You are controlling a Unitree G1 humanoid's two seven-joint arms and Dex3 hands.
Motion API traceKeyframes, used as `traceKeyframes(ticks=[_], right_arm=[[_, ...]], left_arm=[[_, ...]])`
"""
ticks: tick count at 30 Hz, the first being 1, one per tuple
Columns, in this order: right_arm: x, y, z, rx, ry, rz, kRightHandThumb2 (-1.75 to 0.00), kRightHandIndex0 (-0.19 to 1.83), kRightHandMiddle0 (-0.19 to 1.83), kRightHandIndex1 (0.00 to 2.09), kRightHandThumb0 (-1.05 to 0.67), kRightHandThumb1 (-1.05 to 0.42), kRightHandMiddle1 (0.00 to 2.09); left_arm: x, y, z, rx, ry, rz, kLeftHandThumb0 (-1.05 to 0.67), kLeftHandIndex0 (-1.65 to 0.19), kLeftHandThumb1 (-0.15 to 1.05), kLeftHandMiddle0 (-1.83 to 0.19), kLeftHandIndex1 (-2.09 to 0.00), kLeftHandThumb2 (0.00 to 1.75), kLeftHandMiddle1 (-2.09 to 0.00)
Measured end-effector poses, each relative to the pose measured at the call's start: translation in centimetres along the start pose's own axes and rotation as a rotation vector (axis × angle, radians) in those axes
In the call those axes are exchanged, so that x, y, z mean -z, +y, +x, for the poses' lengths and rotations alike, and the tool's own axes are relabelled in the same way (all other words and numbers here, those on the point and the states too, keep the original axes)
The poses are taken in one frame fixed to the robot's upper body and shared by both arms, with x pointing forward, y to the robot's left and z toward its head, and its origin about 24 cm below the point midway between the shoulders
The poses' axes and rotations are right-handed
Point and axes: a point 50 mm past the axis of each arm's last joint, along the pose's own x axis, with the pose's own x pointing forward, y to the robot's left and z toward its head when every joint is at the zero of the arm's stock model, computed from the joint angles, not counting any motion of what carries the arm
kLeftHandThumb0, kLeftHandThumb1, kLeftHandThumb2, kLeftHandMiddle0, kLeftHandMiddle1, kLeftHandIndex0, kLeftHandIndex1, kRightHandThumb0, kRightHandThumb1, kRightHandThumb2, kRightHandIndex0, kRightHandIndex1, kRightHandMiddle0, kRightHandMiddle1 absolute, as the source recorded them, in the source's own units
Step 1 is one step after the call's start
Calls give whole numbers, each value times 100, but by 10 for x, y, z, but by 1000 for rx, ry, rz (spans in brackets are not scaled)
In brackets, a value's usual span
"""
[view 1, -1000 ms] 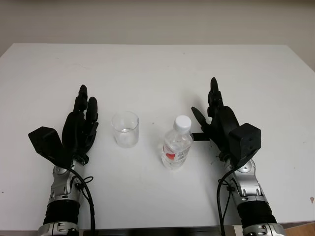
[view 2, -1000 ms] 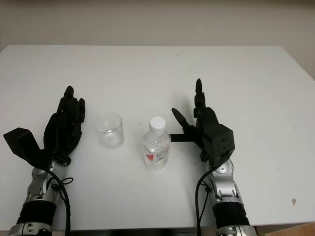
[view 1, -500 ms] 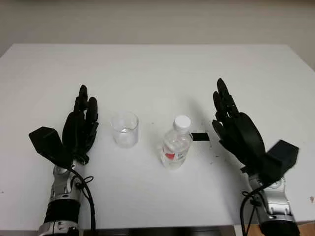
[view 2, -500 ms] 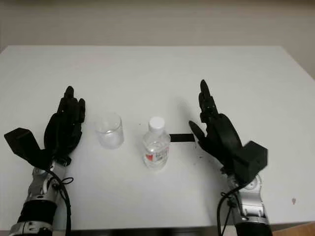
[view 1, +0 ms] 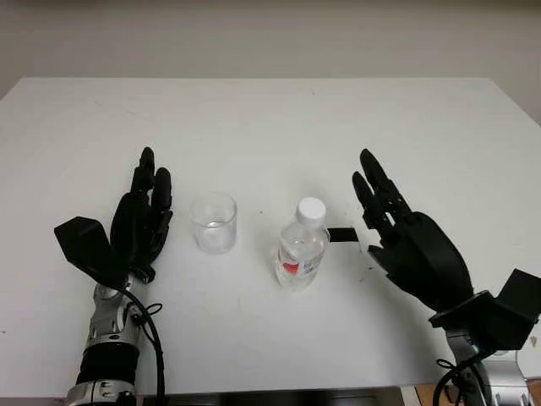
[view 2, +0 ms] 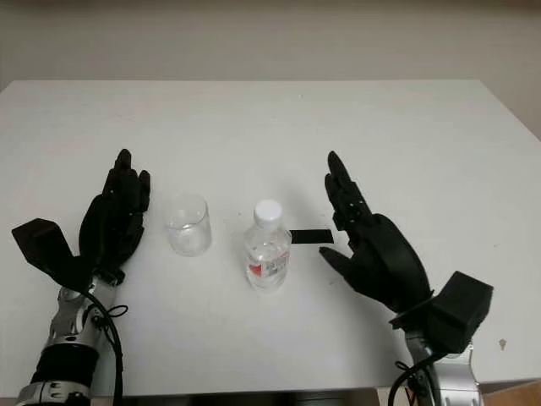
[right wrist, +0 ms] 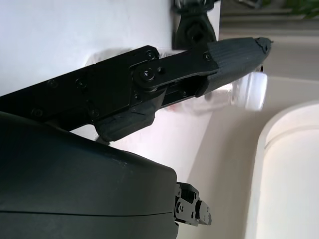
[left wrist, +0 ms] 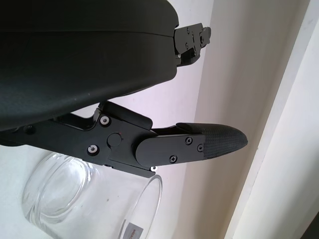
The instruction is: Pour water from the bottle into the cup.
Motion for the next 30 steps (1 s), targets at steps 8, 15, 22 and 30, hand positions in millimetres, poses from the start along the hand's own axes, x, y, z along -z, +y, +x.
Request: traceKeyframes(ticks=[8, 15, 22, 30], right_arm=[[14, 22, 17, -56, 46, 34, -4, -19, -19, 0, -105, -98, 0], [27, 34, 27, -87, 76, 88, -4, -19, -19, 0, -105, -95, 0], [35, 40, 32, -92, 99, 81, -5, -19, -19, 0, -105, -94, 0], [38, 46, 37, -74, 83, 108, -4, -19, -19, 0, -105, -91, 0]], left_arm=[[0, -1, -1, -5, -4, -4, -70, 15, 105, 14, -6, 44, -6], [0, -1, -2, -9, -6, -6, -71, 14, 105, 14, -6, 43, -6], [0, -1, -2, -10, -6, -5, -70, 15, 105, 15, -6, 45, -5], [0, -2, -2, -9, -9, -9, -68, 16, 105, 16, -5, 44, -5]])
